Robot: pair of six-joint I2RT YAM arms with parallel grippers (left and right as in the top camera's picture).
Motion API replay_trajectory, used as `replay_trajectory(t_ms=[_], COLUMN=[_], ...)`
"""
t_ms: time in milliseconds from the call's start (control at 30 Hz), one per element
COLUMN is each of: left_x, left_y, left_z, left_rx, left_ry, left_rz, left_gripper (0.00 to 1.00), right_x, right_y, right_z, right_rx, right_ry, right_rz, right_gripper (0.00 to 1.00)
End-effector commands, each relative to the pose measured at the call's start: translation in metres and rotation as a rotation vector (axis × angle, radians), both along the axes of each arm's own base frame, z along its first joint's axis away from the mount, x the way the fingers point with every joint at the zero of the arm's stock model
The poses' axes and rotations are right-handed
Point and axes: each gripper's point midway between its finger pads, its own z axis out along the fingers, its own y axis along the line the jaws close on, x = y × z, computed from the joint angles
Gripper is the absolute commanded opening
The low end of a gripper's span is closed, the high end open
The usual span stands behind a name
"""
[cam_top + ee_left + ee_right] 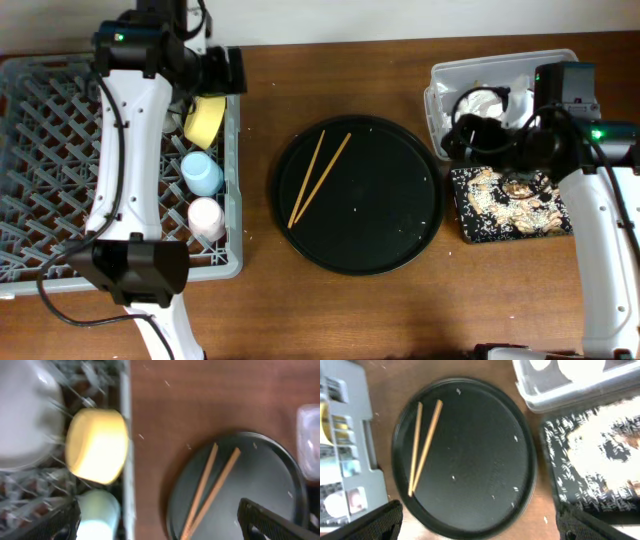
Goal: Sort waste into correct bins and load items into the dishwasher rack
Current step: 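Grasp one wooden chopstick on the black tray with the left gripper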
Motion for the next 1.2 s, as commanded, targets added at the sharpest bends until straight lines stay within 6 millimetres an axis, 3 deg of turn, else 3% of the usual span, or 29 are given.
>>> replay_trajectory(t_ms=[0,200,333,367,400,500,667,733,833,933,1133,1167], left_x=[-0.014,-0.030,-0.035,-0.036,-0.035,-0.033,-0.038,-0.043,-0.046,-0.046,-0.037,-0.036], left_y=[-0.029,-0.080,-0.116,-0.125,-0.131,-0.146,-0.168,-0.174,-0.176,-0.176,-0.179,-0.179], left_z=[-0.004,-0.036,-0.082,-0.098,-0.111,-0.146,-0.184,-0.198,-0.218,-0.234,-0.242,-0.242], left_rx=[-0.046,0.022,0.047,0.054,0.058,0.074,0.140,0.186,0.278,0.313,0.304,0.301], left_ry=[0.046,0.131,0.216,0.237,0.254,0.295,0.325,0.338,0.350,0.362,0.334,0.331], left_rz=[-0.091,-0.201,-0.278,-0.294,-0.304,-0.332,-0.407,-0.438,-0.452,-0.456,-0.449,-0.448], left_gripper=[0.95,0.89,0.75,0.62,0.56,0.52,0.52,0.51,0.41,0.41,0.41,0.38], right_x=[0.010,0.012,0.005,0.002,0.000,-0.007,-0.011,-0.012,-0.013,-0.015,-0.015,-0.015], right_y=[0.026,0.037,0.030,0.026,0.022,0.014,0.012,0.012,0.012,0.012,0.012,0.012], right_z=[0.010,0.003,-0.003,-0.006,-0.008,-0.013,-0.015,-0.016,-0.016,-0.017,-0.017,-0.017], right_rx=[0.046,0.031,-0.030,-0.050,-0.068,-0.113,-0.120,-0.120,-0.120,-0.120,-0.120,-0.120], right_ry=[-0.045,-0.024,0.000,0.015,0.029,0.065,0.084,0.088,0.092,0.100,0.103,0.103], right_rz=[0.038,0.039,0.063,0.053,0.044,0.023,0.021,0.021,0.022,0.022,0.022,0.022], right_gripper=[0.99,0.98,0.99,0.99,0.99,0.99,0.98,0.98,0.98,0.98,0.98,0.98])
